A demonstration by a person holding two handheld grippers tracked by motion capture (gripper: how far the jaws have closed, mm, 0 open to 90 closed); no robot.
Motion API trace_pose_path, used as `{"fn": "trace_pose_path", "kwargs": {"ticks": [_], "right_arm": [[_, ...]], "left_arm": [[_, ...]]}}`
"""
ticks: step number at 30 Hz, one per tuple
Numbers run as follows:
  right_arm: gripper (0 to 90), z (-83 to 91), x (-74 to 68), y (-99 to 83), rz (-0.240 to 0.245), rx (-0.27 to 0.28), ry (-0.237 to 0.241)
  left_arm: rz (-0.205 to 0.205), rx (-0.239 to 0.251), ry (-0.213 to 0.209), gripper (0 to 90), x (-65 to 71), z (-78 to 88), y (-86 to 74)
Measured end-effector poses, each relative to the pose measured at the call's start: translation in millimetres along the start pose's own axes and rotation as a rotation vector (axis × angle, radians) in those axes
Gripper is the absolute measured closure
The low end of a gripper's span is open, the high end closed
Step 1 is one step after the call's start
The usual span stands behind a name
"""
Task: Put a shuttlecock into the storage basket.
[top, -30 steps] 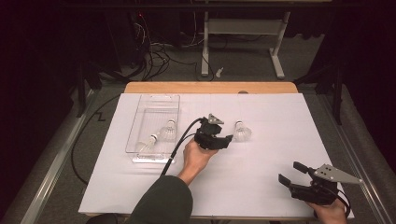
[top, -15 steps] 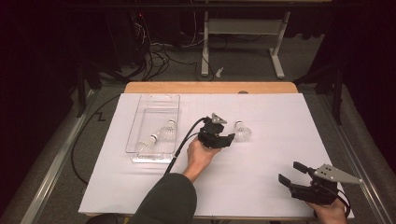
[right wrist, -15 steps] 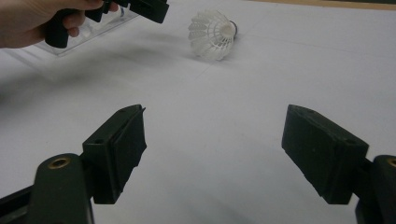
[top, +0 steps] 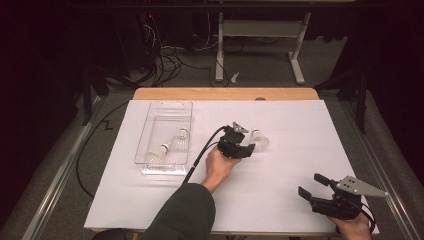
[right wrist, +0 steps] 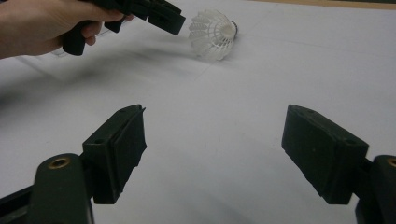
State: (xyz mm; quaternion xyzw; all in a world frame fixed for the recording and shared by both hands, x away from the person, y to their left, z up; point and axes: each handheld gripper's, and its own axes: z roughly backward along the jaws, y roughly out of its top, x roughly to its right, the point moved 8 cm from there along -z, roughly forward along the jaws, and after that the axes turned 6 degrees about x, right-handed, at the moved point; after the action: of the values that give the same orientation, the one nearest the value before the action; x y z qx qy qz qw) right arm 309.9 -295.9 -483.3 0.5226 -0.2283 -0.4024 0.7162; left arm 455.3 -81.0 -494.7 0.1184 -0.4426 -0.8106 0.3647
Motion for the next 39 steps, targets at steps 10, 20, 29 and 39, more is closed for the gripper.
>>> {"fn": "trace_pose_path", "kwargs": {"ticks": [10,20,29,39], "right_arm": [[21.9,0.3,0.0,-0.4,-0.006,-0.001,-0.002],[21.9,0.4,0.5,-0.4,-0.005,-0.001,-0.001],[21.9,0.2,0.4,-0.6,-0.008,-0.002,-0.001],[21.9,0.7,-0.5,-0.4,-0.012,0.002,0.0]], "left_arm": [[0.012,-0.005,0.003,49.3,0.2,-7.8,3.3],[0.04,-0.036,0.012,51.6,-3.1,-16.8,-0.8],[0.062,-0.041,0.007,56.7,-2.4,-22.6,0.3],[0.057,-0.063,0.033,68.9,-3.7,-27.0,-0.3]]}}
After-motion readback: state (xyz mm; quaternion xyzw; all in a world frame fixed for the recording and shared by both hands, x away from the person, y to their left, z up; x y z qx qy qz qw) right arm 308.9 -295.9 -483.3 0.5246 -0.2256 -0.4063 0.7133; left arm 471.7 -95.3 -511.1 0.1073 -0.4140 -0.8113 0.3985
